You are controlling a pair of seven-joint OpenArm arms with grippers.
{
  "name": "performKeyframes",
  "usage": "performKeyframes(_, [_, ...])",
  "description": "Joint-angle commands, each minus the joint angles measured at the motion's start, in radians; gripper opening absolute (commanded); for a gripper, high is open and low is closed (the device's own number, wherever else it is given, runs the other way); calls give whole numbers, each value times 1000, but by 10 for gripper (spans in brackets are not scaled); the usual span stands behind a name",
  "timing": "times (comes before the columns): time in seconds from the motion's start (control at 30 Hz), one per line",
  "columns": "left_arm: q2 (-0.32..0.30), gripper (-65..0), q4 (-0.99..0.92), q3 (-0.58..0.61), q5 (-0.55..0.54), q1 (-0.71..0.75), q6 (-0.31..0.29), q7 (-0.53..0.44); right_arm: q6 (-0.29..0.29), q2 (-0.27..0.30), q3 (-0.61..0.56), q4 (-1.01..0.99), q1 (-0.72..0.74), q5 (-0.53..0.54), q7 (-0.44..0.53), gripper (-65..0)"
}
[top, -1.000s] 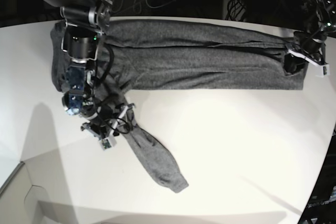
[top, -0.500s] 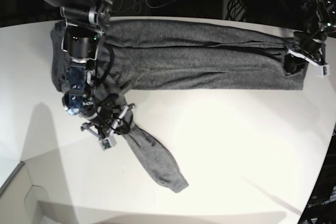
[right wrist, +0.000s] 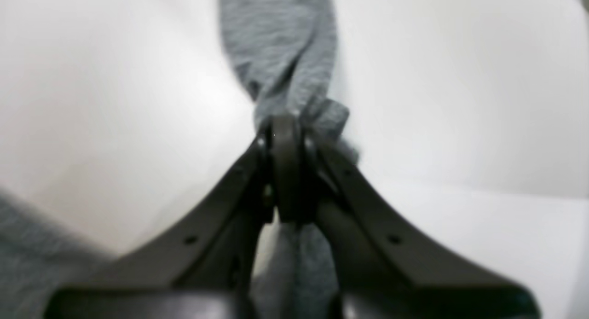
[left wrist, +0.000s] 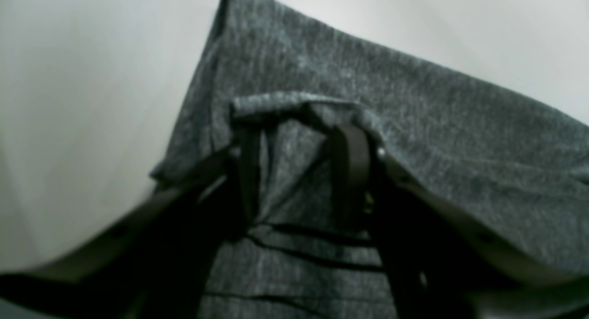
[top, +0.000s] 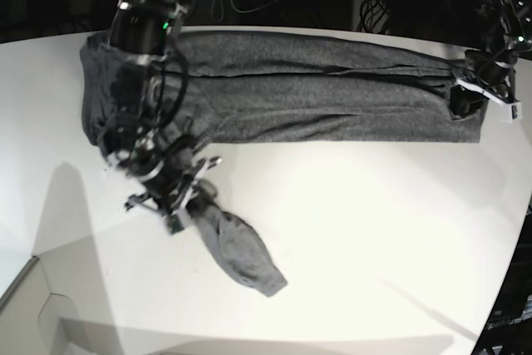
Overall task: Layout the t-shirt on the table in an organized manner, then fold the t-shirt properly
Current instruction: 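Carry the sleeve with the right gripper across the folded shirt body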
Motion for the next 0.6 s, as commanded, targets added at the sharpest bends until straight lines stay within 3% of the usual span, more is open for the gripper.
performKeyframes(0.0, [-13, -400, 5, -3, 12, 3, 6, 17, 0, -16, -30, 75, 0, 25, 21, -650])
performKeyframes(0.27, [-13, -400, 5, -3, 12, 1, 6, 17, 0, -31, -332, 449, -275, 25, -67, -650])
performKeyframes(0.57, [-13, -399, 7, -3, 2, 7, 6, 17, 0, -31, -554, 511, -465, 25, -67, -650])
